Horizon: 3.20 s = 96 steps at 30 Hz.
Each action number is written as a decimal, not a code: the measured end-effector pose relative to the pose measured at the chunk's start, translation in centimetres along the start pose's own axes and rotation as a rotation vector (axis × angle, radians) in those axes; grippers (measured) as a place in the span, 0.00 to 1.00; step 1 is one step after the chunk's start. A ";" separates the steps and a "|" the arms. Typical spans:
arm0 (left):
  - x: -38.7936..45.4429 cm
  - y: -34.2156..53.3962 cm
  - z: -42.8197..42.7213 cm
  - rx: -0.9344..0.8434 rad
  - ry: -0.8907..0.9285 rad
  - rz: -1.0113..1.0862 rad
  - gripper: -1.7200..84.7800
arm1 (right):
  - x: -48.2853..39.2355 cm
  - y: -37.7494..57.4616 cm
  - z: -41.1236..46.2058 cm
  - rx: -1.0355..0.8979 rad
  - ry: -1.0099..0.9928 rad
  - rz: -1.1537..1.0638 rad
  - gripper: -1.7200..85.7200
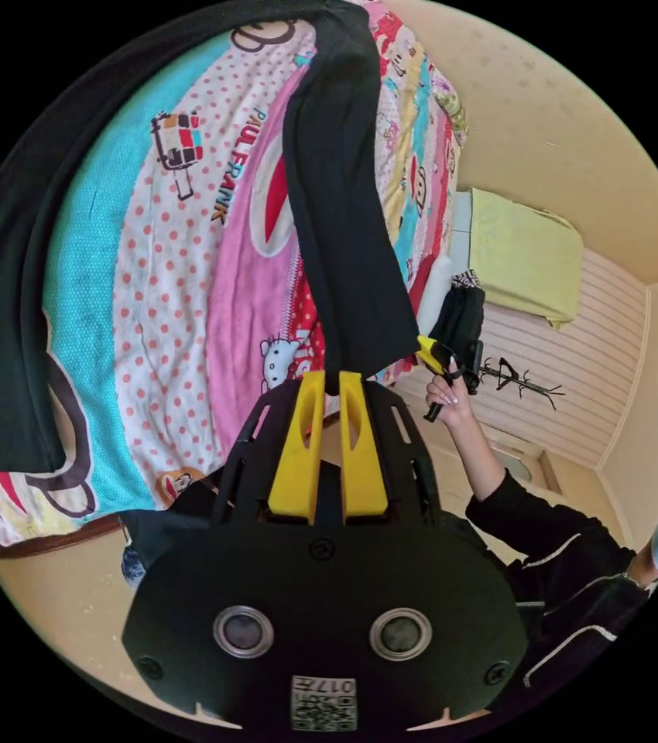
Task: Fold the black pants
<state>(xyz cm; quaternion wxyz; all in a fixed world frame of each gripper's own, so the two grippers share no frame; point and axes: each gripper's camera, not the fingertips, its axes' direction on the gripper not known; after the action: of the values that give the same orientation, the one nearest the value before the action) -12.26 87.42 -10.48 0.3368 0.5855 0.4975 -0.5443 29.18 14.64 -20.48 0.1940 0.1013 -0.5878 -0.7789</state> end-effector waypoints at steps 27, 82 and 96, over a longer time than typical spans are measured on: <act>-0.5 11.7 18.5 0.008 -0.250 0.560 0.15 | 1.5 6.3 4.4 0.009 -0.087 -0.020 0.05; 4.8 25.5 15.3 0.550 -0.200 0.283 0.06 | 32.0 -39.8 20.0 0.300 0.043 -0.026 0.07; 1.1 30.2 1.2 0.627 -0.026 0.118 0.06 | 21.8 -38.5 26.8 0.312 0.177 -0.209 0.06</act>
<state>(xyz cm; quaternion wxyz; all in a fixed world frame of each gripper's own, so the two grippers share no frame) 15.92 78.11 -16.23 0.1771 0.6816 0.2665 -0.6581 -7.92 37.92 -47.96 0.1451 0.2584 -0.6684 -0.6822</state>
